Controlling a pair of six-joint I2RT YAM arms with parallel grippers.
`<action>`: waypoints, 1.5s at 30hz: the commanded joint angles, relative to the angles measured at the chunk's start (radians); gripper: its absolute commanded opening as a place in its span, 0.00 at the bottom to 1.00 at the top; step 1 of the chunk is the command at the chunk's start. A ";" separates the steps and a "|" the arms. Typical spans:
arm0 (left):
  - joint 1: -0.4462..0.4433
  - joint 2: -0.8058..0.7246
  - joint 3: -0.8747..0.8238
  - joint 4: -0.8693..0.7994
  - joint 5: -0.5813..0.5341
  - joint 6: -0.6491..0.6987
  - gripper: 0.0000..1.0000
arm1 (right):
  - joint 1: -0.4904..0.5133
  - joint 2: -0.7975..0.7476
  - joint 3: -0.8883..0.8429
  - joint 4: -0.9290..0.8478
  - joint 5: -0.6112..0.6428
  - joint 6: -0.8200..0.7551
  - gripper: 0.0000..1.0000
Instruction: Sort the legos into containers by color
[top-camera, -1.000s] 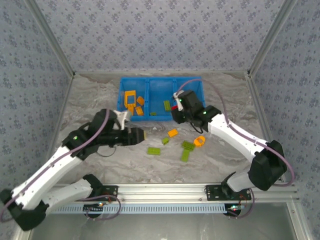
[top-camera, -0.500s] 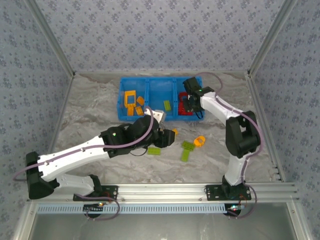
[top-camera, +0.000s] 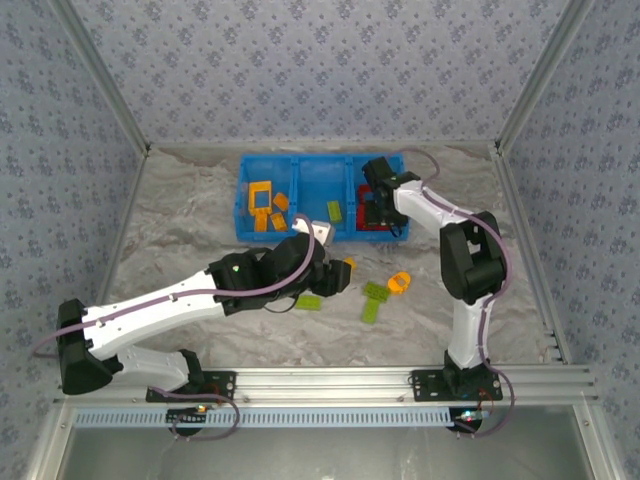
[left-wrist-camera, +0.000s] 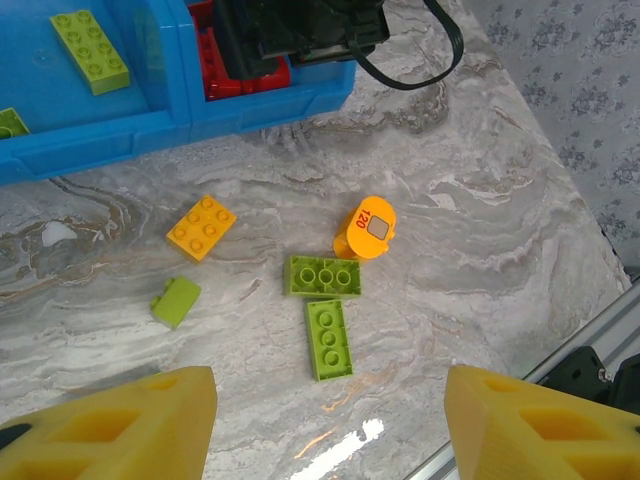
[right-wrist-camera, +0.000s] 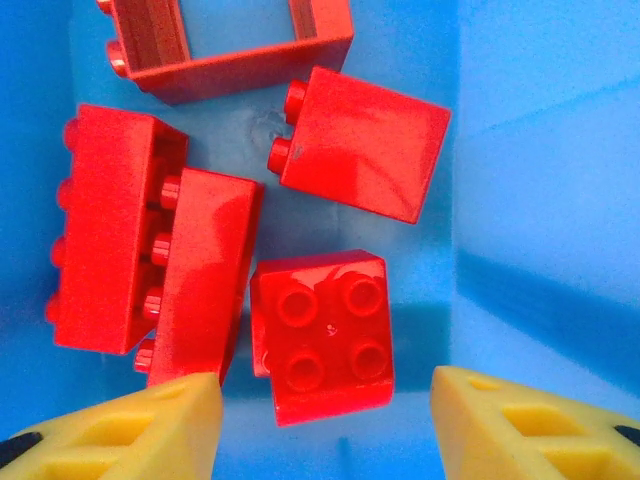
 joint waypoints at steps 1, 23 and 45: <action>-0.010 -0.024 -0.010 -0.047 -0.045 -0.029 0.63 | 0.016 -0.132 0.002 -0.016 0.043 0.005 0.60; 0.106 0.155 -0.282 -0.022 0.081 -1.214 0.74 | 0.654 -1.166 -0.826 0.349 0.058 -0.130 0.66; 0.213 0.434 -0.186 0.003 0.230 -1.419 0.59 | 0.811 -1.176 -0.878 0.372 0.134 -0.072 0.66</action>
